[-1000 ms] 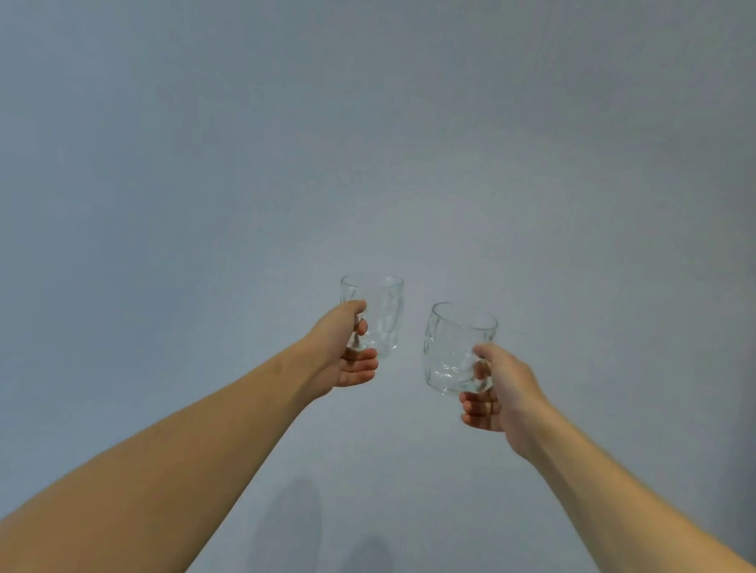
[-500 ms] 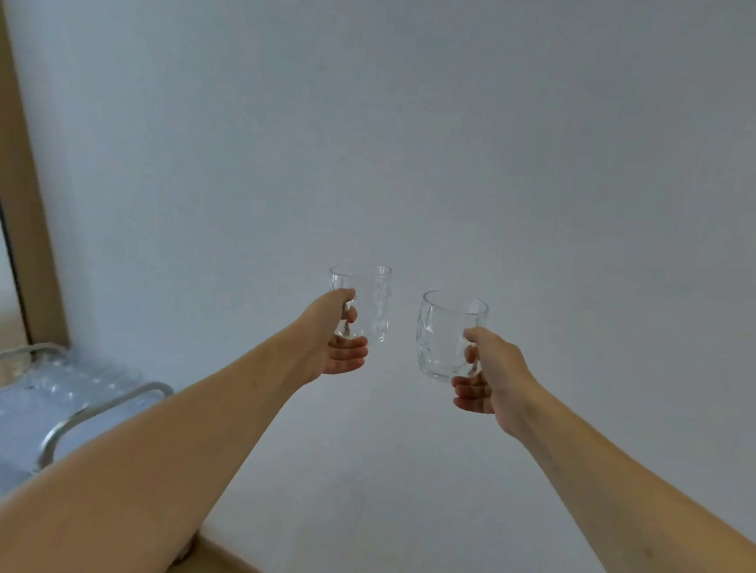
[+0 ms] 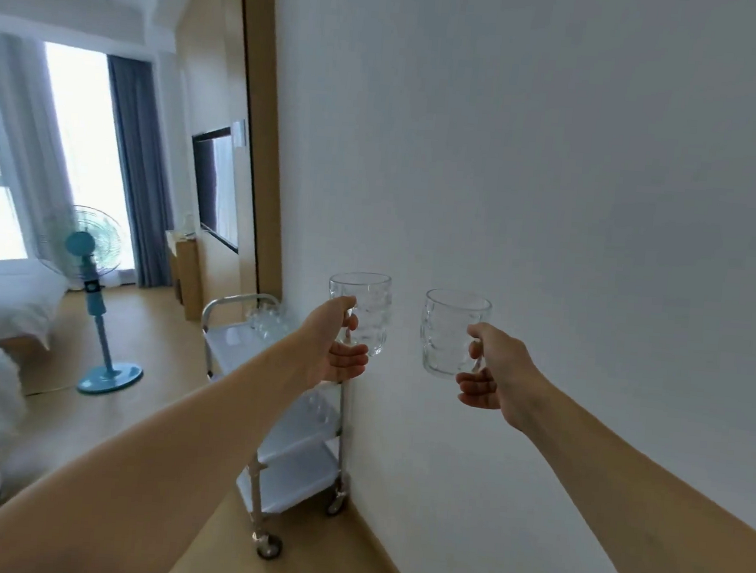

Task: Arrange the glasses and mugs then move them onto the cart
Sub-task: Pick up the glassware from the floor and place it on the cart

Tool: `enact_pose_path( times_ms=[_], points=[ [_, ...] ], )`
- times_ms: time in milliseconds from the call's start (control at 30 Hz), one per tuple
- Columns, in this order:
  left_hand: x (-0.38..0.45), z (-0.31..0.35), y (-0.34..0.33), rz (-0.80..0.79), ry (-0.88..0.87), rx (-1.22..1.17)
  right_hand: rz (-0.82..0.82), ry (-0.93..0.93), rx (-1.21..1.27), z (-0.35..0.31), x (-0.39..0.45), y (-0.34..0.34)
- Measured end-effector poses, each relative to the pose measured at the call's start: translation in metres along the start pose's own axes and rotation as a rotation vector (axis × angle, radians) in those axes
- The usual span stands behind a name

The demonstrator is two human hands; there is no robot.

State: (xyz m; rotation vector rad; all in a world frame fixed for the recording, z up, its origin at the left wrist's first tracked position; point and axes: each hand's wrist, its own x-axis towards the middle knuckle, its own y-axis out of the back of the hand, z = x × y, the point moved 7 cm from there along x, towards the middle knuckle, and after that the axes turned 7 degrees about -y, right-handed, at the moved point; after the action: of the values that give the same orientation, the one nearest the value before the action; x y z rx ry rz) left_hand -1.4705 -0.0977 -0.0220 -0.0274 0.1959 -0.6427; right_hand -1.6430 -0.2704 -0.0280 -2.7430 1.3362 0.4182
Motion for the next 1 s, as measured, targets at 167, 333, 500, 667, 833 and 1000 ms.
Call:
enact_pose_path(
  times_ms=[167, 333, 500, 667, 833, 1000],
  points=[
    [0.057, 0.018, 0.054, 0.194, -0.002, -0.013, -0.147, 0.006, -0.039, -0.031, 0.074, -0.073],
    [0.097, 0.026, 0.111, 0.366, -0.005, -0.028, -0.287, -0.016, -0.078, -0.045, 0.133, -0.153],
    [0.109, 0.02, 0.166, 0.467, 0.021, -0.018, -0.384, -0.027, -0.131, -0.044, 0.162, -0.227],
    [0.126, 0.016, 0.235, 0.536, 0.017, -0.048, -0.45, -0.022, -0.169, -0.039, 0.175, -0.307],
    [0.153, 0.014, 0.313, 0.56, 0.005, -0.065, -0.466, -0.019, -0.165, -0.033, 0.184, -0.393],
    [0.192, 0.017, 0.401, 0.526, 0.031, -0.014, -0.437, -0.057, -0.165, -0.02, 0.195, -0.479]
  ],
)
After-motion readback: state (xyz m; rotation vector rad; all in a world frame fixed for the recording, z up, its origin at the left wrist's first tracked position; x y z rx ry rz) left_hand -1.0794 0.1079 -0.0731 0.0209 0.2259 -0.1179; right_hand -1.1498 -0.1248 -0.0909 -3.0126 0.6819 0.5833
